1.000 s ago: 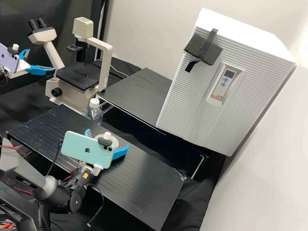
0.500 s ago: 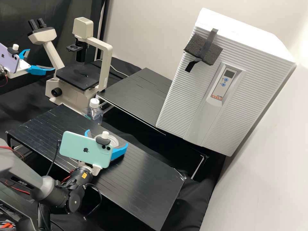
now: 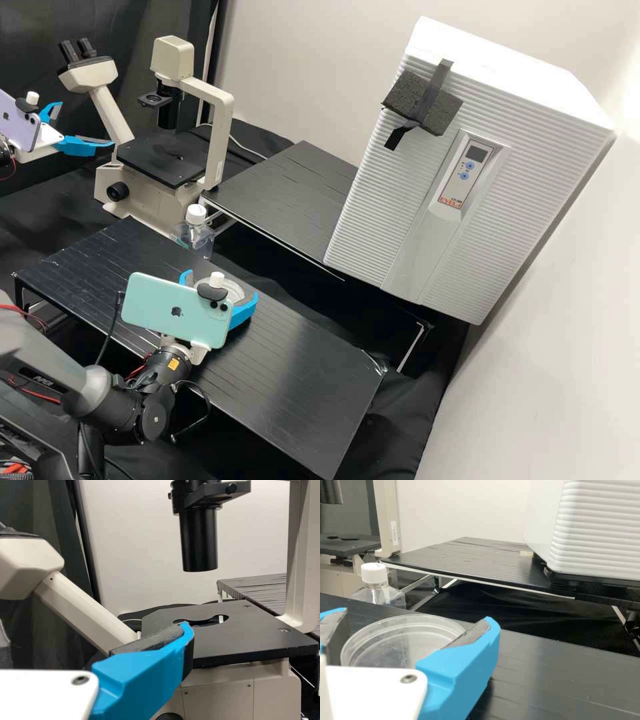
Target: Open the petri dish lid.
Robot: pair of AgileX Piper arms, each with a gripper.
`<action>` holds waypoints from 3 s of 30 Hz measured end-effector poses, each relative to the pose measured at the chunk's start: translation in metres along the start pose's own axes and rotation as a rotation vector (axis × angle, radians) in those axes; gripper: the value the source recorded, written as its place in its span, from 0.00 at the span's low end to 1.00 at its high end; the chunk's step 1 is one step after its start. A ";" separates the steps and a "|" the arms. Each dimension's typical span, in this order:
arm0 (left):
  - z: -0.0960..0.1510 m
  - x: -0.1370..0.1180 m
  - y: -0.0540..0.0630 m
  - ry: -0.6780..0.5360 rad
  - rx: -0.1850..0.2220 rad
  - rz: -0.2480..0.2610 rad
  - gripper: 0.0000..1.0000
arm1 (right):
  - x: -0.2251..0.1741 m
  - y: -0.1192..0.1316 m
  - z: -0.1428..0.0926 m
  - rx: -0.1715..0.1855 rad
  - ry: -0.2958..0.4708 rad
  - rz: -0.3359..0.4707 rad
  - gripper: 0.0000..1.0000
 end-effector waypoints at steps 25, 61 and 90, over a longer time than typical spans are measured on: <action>0.000 0.000 0.000 0.000 0.000 0.000 1.00 | -0.004 0.006 -0.015 -0.070 0.044 0.074 0.00; 0.000 0.000 0.000 0.000 0.000 0.000 1.00 | -0.014 0.034 0.049 0.134 -0.304 0.400 1.00; 0.000 0.000 0.000 0.000 0.000 0.000 1.00 | -0.022 0.044 0.024 0.124 -0.201 0.477 1.00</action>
